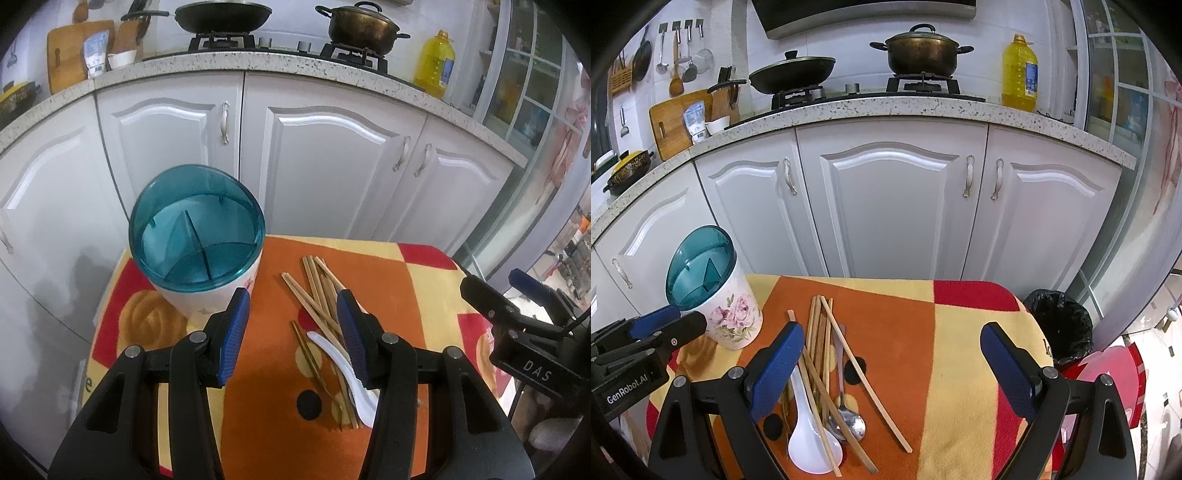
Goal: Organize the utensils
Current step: 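Grasp a wooden chopstick with the right gripper while the left grasps the gold fork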
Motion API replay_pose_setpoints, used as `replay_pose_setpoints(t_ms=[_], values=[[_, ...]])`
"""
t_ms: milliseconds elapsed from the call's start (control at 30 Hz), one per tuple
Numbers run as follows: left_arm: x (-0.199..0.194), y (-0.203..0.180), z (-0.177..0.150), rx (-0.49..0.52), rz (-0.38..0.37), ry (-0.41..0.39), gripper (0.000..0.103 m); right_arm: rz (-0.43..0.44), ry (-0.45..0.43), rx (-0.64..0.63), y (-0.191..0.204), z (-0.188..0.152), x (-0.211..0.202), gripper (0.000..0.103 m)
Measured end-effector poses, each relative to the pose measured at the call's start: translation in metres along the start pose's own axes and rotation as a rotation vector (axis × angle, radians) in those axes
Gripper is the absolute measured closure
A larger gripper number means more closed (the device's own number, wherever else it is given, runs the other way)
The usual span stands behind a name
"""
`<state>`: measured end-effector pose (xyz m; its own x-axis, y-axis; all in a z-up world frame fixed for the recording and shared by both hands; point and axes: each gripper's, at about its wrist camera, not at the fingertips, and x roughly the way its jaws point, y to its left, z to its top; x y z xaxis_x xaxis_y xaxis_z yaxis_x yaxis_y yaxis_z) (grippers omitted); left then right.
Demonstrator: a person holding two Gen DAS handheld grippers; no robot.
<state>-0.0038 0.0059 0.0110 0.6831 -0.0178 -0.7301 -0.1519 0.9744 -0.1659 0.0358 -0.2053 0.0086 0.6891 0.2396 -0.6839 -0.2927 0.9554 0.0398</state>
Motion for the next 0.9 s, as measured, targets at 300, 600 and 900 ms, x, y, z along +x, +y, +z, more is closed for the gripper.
replay_pose_setpoints(t_ms=[300,600,900], values=[[0.023,0.017,-0.026,0.015,-0.010,0.100,0.055,0.037,0.062,-0.020,-0.011,-0.005,0.026,0.010],[0.073,0.020,-0.046,-0.060,-0.085,0.228,0.062,0.231,0.219,-0.012,-0.006,-0.022,0.092,0.058],[0.122,0.007,-0.049,-0.060,-0.082,0.318,0.083,0.316,0.324,-0.047,0.013,-0.023,0.145,0.076]])
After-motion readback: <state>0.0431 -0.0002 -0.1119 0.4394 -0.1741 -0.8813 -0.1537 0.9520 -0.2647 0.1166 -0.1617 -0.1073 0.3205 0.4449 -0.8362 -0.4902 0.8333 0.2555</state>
